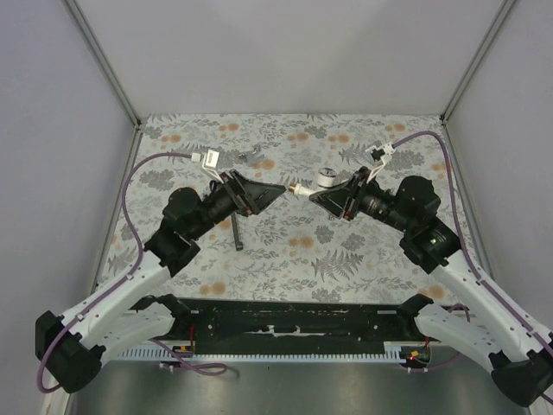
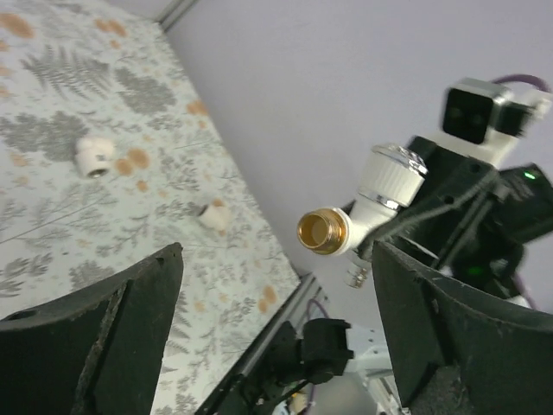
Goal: Install the water faucets
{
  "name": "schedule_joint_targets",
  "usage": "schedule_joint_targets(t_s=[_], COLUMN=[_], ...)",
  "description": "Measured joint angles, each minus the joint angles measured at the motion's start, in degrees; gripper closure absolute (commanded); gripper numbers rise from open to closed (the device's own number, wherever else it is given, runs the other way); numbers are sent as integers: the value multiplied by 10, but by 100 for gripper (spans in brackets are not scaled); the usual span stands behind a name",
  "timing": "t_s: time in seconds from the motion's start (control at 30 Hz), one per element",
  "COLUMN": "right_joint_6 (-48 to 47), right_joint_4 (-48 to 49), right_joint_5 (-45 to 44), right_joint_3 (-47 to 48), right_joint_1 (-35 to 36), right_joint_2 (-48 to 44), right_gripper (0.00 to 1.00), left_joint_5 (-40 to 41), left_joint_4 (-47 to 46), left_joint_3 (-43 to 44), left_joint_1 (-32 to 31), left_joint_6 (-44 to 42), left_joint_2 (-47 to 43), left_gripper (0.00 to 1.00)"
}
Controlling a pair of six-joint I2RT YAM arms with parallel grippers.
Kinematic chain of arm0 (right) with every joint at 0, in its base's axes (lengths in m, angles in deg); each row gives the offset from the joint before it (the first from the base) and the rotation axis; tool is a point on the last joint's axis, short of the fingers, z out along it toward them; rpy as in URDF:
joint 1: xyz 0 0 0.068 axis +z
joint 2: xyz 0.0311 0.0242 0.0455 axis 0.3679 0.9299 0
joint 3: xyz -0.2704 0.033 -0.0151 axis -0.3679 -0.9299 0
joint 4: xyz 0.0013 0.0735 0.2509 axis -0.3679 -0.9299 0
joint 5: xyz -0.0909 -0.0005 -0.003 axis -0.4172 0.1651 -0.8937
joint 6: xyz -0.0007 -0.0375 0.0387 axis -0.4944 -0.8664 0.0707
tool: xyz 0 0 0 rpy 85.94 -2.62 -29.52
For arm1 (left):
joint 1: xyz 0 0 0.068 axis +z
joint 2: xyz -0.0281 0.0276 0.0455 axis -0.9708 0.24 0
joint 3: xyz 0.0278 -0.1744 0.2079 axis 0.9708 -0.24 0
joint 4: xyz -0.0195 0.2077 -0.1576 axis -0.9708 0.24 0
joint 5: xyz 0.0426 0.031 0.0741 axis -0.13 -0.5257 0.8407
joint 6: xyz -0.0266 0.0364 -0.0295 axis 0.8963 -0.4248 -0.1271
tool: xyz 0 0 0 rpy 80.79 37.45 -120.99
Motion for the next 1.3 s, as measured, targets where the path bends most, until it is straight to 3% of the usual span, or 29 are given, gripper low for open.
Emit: schedule_joint_targets(t_s=[0.27,0.6,1.0,1.3], right_joint_6=[-136,-203,-214,-217], right_joint_4=[-219,-331,-410,-448], right_joint_5=[-216,-407,-488,-482], right_joint_3=[10,10,9,9], right_joint_1=[0,-1,-1,-1], right_joint_2=[-107,-222,-260,-278], right_gripper=[100,100,100,100], left_joint_5=[48,121,195,195], left_joint_4=[165,267,304,309], left_joint_3=[154,373,627,704], left_joint_1=[-2,-52,-102,-103], left_joint_6=[-83,-146,-210,-217], left_joint_2=[153,460,746,863], left_gripper=[6,8,18,23])
